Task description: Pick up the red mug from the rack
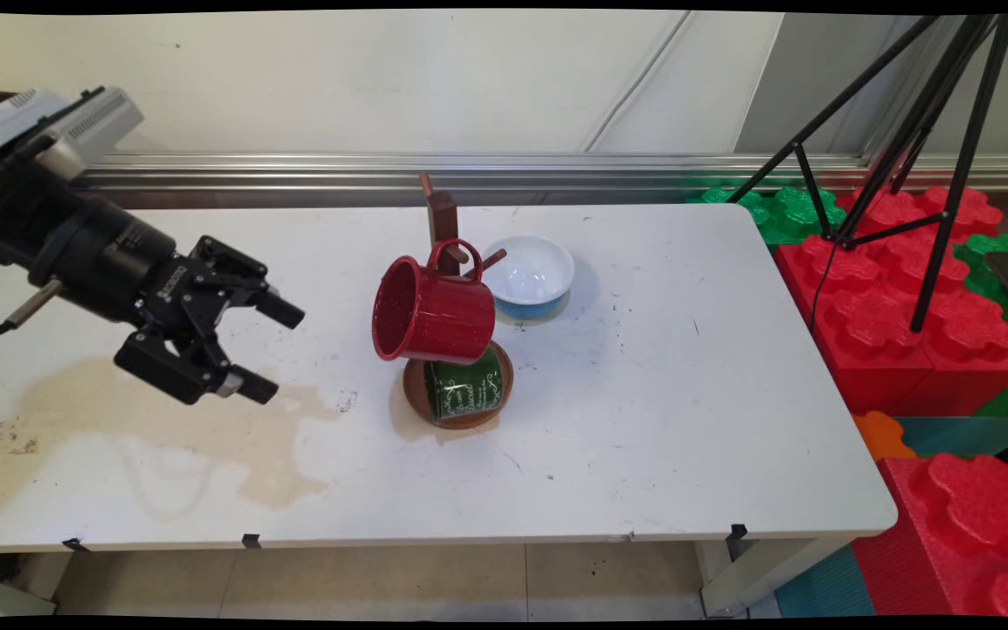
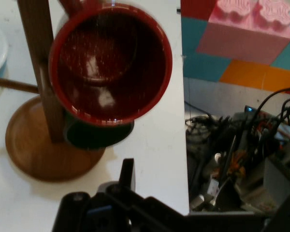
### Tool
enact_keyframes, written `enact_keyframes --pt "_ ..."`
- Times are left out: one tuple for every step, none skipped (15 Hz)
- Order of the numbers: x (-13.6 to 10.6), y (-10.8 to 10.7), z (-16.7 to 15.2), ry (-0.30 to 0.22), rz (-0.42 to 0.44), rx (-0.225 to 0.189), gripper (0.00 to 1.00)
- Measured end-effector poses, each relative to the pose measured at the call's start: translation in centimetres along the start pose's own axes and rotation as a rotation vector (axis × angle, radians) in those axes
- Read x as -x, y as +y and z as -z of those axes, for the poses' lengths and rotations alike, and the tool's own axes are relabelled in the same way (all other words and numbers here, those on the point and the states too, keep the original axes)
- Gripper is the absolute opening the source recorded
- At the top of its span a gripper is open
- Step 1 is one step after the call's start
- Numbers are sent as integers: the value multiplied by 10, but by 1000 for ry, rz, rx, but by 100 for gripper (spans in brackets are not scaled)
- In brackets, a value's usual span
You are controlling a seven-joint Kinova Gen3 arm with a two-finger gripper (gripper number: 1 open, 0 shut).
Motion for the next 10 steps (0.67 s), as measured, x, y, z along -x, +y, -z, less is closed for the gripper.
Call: enact_keyframes --pt "-3 0 -1 10 -3 1 100" --pt "-5 0 -2 18 -5 0 100" --pt "-9 -1 -4 28 -7 1 100" --pt "-10 -2 -5 35 -9 0 100" --pt "-13 -3 -7 46 -11 1 100" --pt "-15 -3 -9 52 -13 1 100" --pt "-18 -5 -12 62 -16 2 100" --pt "-20 -6 -14 69 -18 3 100" --pt "-22 -6 -18 77 -20 4 100" --pt "-24 -7 -20 83 -21 5 100"
